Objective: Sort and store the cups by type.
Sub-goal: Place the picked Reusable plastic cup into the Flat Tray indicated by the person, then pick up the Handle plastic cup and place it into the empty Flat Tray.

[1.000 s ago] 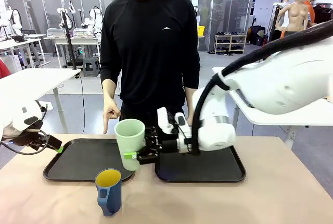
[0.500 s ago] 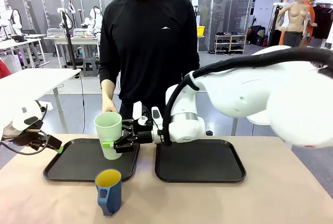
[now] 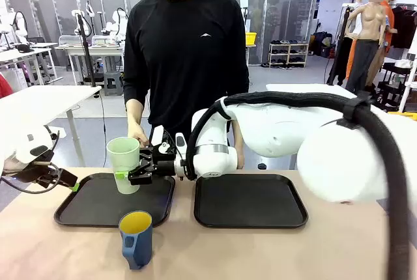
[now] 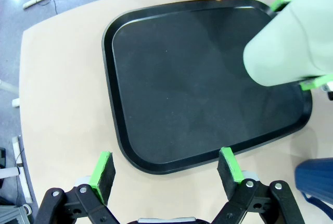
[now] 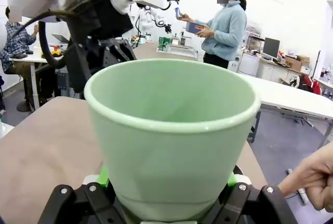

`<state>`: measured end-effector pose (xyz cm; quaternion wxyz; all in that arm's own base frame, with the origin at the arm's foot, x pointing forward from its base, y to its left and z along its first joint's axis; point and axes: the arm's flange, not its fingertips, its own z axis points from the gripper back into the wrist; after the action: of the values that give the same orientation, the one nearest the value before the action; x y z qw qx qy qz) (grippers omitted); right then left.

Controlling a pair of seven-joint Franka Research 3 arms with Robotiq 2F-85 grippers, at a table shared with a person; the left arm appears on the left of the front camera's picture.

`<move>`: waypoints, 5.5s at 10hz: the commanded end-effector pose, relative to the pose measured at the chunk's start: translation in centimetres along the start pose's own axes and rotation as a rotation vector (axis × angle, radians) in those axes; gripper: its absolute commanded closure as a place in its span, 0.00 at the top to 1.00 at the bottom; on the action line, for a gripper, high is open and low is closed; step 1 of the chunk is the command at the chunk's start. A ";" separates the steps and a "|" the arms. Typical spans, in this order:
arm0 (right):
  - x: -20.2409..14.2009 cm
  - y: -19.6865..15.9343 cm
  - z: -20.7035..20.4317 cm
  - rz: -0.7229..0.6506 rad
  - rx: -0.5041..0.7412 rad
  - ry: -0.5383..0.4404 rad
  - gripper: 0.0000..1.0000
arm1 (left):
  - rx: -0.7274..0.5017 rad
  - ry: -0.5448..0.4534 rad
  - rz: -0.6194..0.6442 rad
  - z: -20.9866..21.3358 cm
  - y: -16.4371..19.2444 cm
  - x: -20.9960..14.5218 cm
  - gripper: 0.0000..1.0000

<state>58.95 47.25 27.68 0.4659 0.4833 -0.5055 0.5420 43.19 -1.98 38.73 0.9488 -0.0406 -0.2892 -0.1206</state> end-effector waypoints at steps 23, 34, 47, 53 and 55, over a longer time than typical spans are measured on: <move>-5.1 -1.1 3.2 -0.121 -0.133 0.144 1.00 | 0.000 -0.002 0.000 0.1 0.0 0.1 1.00; -3.5 1.1 11.9 -0.112 -0.223 0.165 1.00 | 0.000 -0.002 0.000 0.1 0.0 0.1 1.00; -3.1 -0.2 13.3 -0.135 -0.226 0.172 1.00 | 0.000 -0.002 0.000 0.1 0.0 0.1 1.00; -1.2 2.0 14.5 -0.028 -0.316 0.359 1.00 | 0.000 -0.002 0.000 0.1 0.0 0.1 1.00; 2.3 5.8 17.3 -0.010 -0.275 0.506 1.00 | 0.000 -0.002 0.000 0.1 0.0 0.1 1.00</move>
<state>57.30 31.15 27.88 0.6188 0.3090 -0.4722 0.5465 43.19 -1.97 38.71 0.9488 -0.0405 -0.2890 -0.1205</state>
